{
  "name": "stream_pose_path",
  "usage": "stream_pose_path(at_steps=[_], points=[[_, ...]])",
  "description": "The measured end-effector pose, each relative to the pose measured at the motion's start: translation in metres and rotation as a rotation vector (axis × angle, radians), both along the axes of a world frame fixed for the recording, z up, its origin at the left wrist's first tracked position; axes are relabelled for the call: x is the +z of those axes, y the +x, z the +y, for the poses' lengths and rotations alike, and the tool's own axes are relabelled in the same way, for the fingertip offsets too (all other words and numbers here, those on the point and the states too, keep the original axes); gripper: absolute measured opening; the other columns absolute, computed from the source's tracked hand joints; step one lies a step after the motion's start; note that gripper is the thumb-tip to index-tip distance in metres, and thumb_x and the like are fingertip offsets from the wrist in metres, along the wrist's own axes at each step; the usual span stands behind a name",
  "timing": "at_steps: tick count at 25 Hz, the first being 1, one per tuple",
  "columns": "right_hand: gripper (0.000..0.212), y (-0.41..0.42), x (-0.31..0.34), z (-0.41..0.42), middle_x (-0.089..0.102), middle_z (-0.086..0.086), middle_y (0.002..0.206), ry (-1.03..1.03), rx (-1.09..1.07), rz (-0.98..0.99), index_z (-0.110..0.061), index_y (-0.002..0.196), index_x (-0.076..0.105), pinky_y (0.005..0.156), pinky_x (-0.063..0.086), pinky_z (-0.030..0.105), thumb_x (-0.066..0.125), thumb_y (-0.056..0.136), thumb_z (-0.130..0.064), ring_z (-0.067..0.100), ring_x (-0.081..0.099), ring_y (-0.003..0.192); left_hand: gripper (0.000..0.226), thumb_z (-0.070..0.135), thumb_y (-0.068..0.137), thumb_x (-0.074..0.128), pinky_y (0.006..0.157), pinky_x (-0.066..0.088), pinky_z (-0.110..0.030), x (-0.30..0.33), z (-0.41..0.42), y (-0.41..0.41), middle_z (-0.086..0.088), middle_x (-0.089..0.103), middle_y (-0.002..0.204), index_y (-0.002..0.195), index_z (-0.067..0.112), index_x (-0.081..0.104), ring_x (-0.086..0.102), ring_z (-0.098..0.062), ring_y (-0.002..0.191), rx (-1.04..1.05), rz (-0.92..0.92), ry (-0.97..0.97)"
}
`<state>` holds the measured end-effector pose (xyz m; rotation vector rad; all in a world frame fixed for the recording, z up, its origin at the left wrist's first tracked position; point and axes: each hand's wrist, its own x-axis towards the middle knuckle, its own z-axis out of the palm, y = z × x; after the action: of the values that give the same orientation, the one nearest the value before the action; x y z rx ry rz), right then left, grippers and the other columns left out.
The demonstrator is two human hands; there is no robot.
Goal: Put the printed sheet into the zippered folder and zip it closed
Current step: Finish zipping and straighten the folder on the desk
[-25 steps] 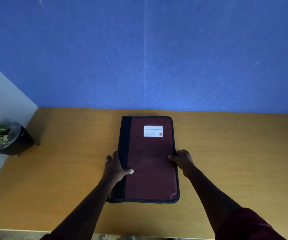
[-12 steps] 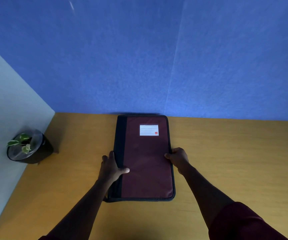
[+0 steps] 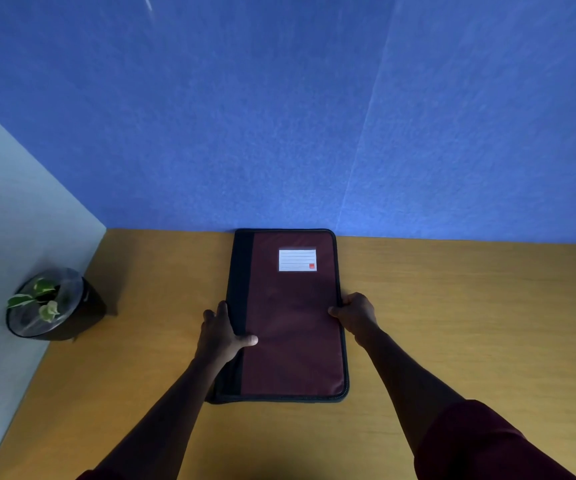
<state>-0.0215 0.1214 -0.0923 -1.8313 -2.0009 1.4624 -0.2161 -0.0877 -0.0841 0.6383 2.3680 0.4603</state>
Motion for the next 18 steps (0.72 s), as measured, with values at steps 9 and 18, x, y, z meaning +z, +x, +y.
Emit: stream_pose_path(at_steps=[9, 18], points=[[0.017, -0.001, -0.002, 0.0, 0.068, 0.007, 0.09, -0.013, 0.071, -0.042, -0.011, 0.093, 0.064, 0.057, 0.055, 0.03, 0.074, 0.084, -0.02, 0.019, 0.066, 0.079, 0.11, 0.047, 0.067, 0.086, 0.096, 0.052, -0.048, -0.003, 0.0, -0.002, -0.016, 0.033, 0.14, 0.149, 0.013, 0.022, 0.044, -0.035, 0.127, -0.035, 0.003, -0.001], [0.04, -0.009, -0.002, -0.021, 0.055, 0.014, 0.121, 0.2, 0.004, -0.072, -0.005, 0.12, 0.052, 0.088, 0.054, 0.047, 0.067, 0.084, -0.011, 0.029, 0.055, 0.107, 0.105, 0.057, 0.076, 0.074, 0.096, 0.05, -0.043, -0.007, -0.004, -0.004, -0.013, 0.03, 0.146, 0.152, 0.014, 0.017, 0.035, -0.032, 0.133, -0.083, 0.077, -0.011]])
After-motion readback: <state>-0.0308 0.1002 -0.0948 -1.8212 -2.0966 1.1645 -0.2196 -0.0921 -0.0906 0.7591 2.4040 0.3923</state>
